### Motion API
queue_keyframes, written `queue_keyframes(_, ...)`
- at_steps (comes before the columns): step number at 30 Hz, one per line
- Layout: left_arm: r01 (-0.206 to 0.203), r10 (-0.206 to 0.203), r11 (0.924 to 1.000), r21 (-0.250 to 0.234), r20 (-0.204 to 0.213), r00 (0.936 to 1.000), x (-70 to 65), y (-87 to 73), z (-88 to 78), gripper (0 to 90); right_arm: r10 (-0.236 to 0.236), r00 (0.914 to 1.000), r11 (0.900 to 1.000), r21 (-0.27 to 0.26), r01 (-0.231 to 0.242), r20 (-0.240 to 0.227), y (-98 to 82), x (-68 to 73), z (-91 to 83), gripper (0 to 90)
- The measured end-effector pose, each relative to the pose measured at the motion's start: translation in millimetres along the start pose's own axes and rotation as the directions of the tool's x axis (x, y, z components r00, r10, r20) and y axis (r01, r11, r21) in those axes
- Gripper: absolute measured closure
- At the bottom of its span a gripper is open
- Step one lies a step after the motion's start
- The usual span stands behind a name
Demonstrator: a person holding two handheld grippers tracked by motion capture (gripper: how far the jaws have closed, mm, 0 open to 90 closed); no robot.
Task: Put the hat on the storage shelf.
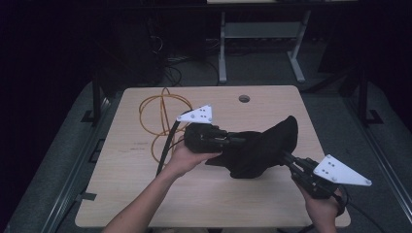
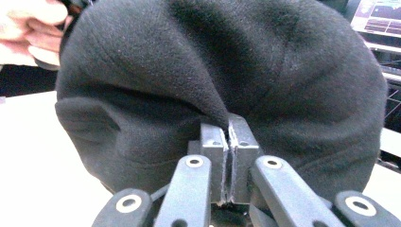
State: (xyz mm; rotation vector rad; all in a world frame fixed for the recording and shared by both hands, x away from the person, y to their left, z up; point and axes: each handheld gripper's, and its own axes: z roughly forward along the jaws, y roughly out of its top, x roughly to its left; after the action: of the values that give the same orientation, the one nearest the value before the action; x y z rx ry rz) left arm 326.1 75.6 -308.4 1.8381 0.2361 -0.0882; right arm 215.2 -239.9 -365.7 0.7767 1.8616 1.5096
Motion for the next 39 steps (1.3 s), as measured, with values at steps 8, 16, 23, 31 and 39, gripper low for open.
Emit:
queue_keyframes(8, 0.013, -0.011, 0.999, 0.044, -0.035, 0.9993, 4.2, -4.1, -3.4, 67.7, 0.012, 0.9997, 1.0, -0.001, -0.012, -0.022, 4.9, -5.3, -4.5, 87.9)
queue_keyframes(16, 0.015, -0.011, 0.9975, 0.069, -0.057, 0.9983, 6.2, -5.8, -9.5, 57.1, 0.026, 0.999, 1.0, 0.004, -0.026, -0.035, 13.9, -10.5, -8.8, 87.9)
queue_keyframes(23, -0.004, 0.013, 0.9947, 0.103, -0.09, 0.9959, 0.2, -10.8, -22.8, 51.4, 0.028, 0.9992, 0.999, 0.022, -0.027, -0.027, 21.4, -19.9, -10.9, 87.9)
queue_keyframes(31, -0.034, 0.056, 0.9867, 0.159, -0.137, 0.989, -7.1, -28.0, -34.9, 48.4, 0.054, 0.9973, 0.996, 0.072, -0.051, -0.049, 40.2, -34.6, -5.1, 87.9)
queue_keyframes(39, -0.035, 0.067, 0.9817, 0.187, -0.171, 0.9829, -9.1, -48.8, -48.9, 45.8, 0.07, 0.9952, 0.991, 0.119, -0.062, -0.069, 55.7, -41.2, 13.4, 87.8)
